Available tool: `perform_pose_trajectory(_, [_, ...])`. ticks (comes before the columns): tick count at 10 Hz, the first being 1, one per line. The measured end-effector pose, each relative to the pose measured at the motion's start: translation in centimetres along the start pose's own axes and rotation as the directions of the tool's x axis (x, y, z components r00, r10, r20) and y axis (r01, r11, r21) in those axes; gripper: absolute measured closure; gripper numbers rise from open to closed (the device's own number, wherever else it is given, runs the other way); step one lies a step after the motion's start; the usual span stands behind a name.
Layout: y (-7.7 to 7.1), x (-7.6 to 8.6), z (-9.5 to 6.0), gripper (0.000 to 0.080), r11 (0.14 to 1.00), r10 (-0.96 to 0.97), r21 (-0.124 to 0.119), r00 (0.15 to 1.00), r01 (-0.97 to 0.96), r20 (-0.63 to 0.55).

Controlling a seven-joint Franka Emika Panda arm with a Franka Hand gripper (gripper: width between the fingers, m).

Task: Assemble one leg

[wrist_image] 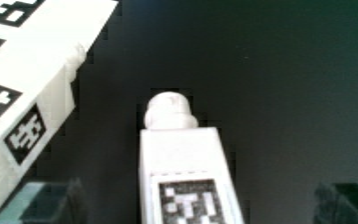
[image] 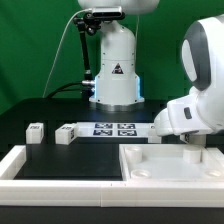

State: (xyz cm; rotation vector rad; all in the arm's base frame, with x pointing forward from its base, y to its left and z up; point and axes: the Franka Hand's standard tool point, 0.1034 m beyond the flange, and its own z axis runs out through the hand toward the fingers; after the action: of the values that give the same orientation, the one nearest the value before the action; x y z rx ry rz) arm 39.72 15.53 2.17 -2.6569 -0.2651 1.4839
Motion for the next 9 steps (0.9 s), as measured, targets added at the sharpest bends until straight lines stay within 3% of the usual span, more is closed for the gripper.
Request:
perform_pose_trajectory(5, [-0.13,1.31,1.36,0.0151,1.000,0.001,-0.008,0.994,-0.002,-0.109])
perform_pose_trajectory(6, [-0.12,1.32,1.38,0.0285,1.000,0.001,-0.007,0.994,-0.002,-0.108])
perform_pose_trajectory(7, [-0.13,1.32,1.39,0.0285,1.000,0.001,-0.007,0.994,-0.002,-0.108])
perform_pose_trajectory(8, [-0.12,1.32,1.39,0.0423,1.000,0.001,-0.007,0.994,-0.002,-0.108])
perform_pose_trajectory(9, [-0.12,1.32,1.38,0.0510,1.000,0.001,-0.007,0.994,-0.002,-0.108])
